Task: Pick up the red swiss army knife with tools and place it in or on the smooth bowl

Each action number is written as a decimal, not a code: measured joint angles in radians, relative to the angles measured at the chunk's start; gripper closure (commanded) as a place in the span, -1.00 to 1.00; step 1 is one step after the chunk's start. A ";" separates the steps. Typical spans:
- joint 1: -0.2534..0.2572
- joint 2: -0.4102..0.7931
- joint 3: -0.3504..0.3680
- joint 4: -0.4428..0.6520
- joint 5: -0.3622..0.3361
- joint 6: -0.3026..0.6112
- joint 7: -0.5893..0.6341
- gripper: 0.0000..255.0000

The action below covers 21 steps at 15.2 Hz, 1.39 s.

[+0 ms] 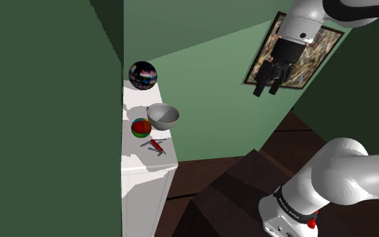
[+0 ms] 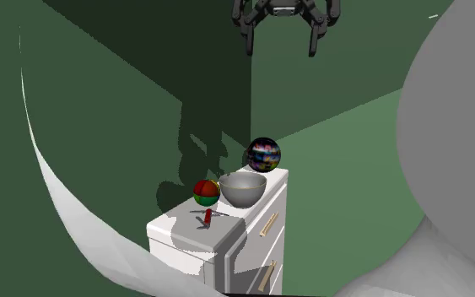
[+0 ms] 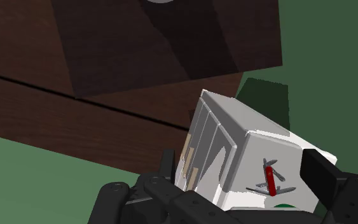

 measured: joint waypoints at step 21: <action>0.068 0.503 0.146 -0.171 0.044 0.739 0.005 -1.00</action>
